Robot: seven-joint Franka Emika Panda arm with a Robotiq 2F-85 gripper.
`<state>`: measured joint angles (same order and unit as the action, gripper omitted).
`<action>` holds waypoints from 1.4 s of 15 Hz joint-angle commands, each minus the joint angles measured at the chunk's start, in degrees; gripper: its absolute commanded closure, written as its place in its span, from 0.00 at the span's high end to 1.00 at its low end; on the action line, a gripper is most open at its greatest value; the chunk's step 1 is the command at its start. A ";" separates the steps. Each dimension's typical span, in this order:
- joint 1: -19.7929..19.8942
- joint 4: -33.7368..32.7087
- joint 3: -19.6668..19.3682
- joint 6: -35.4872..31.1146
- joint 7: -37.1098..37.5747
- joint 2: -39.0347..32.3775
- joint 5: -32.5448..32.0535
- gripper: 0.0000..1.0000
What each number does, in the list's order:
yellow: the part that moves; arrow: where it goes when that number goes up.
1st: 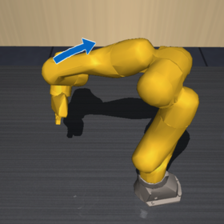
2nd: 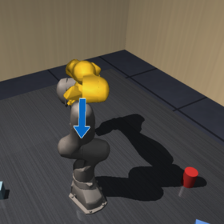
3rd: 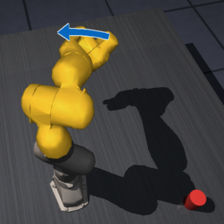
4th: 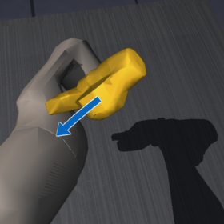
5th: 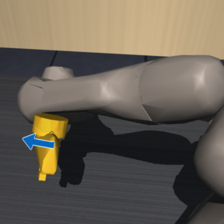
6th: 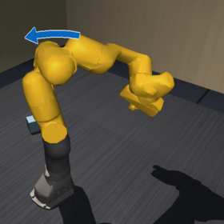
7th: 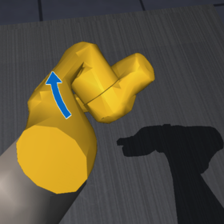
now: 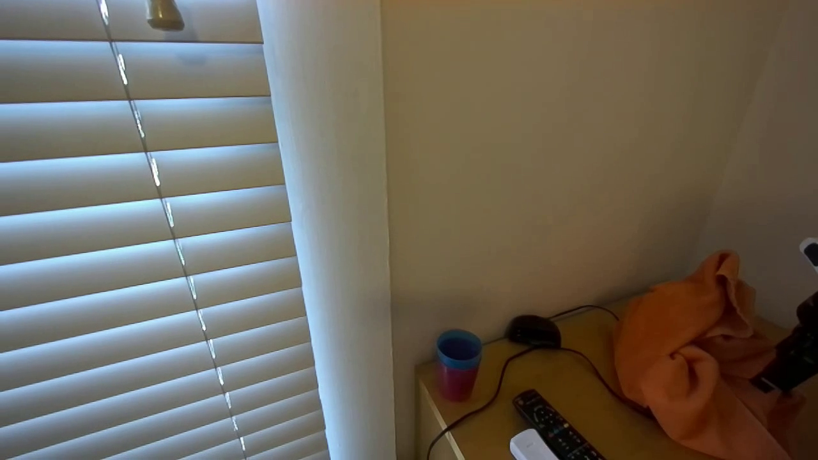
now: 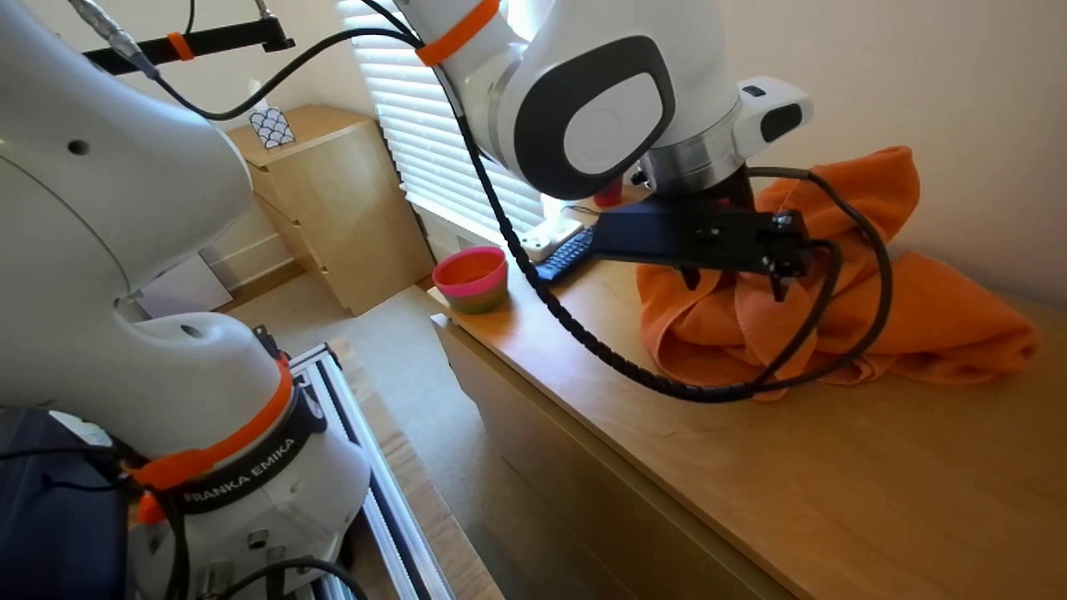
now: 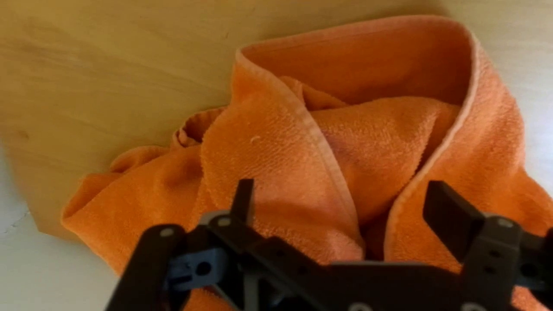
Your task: Fold the orange towel from left to right three times, slide the orange towel a little to the right
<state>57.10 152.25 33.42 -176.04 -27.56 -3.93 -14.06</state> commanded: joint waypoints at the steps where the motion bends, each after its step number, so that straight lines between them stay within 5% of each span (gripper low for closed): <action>1: -0.17 -0.03 -0.05 0.01 0.20 0.00 0.00 1.00; 4: -1.96 -0.59 -2.14 0.39 4.22 -0.13 -3.93 1.00; 5: -12.00 -1.02 -11.36 0.02 2.77 -0.44 -1.80 1.00; 6: -14.36 -1.62 -13.59 0.64 3.48 -0.76 -2.06 1.00; 7: -10.15 -2.70 -10.47 0.76 8.43 -2.30 -8.52 1.00; 18: -33.55 -23.80 -29.33 11.46 41.93 -23.15 -36.52 1.00; 21: -41.92 -30.77 -38.62 15.91 54.56 -27.67 -45.12 1.00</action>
<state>22.98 129.43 3.52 -163.31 15.70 -25.08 -51.06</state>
